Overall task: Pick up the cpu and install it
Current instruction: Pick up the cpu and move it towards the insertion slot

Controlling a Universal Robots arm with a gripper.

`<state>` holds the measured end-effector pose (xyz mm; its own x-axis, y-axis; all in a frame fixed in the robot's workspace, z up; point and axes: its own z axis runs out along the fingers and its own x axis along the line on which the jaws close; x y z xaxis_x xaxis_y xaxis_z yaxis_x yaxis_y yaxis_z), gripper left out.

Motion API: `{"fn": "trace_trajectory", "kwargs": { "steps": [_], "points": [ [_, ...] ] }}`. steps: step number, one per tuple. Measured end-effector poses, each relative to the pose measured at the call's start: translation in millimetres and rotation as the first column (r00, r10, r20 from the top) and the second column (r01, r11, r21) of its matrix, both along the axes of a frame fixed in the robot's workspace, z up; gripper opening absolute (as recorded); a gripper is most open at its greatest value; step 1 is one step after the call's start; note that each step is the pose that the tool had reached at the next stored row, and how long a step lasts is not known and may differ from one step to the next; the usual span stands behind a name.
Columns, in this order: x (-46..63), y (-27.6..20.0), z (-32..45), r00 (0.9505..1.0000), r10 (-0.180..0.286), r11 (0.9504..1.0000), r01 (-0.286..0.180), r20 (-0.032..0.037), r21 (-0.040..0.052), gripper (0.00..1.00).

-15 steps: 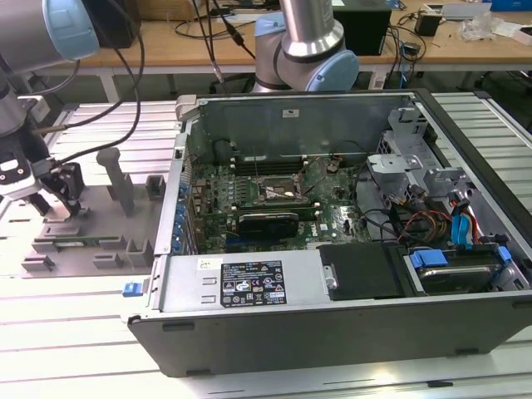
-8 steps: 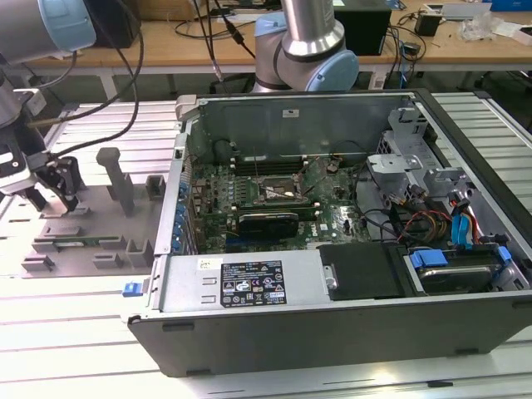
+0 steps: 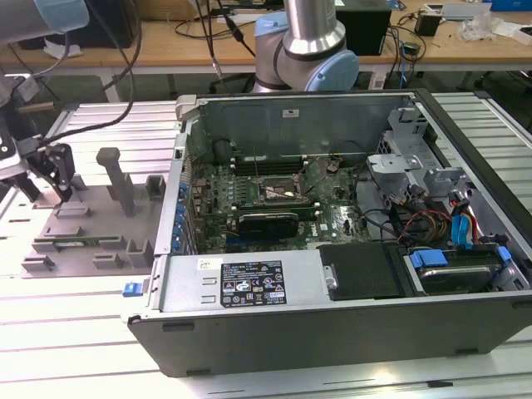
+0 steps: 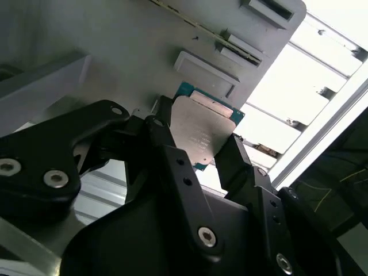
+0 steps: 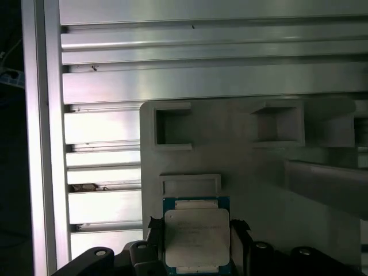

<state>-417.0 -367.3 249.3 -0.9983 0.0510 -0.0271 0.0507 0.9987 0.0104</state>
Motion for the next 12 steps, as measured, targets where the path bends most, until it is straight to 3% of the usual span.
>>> {"fn": "trace_trajectory", "kwargs": {
  "steps": [12],
  "points": [
    [0.0,0.5,45.4,1.0000,0.000,1.0000,0.000,0.0000,0.0000,0.55]
  ]
}}
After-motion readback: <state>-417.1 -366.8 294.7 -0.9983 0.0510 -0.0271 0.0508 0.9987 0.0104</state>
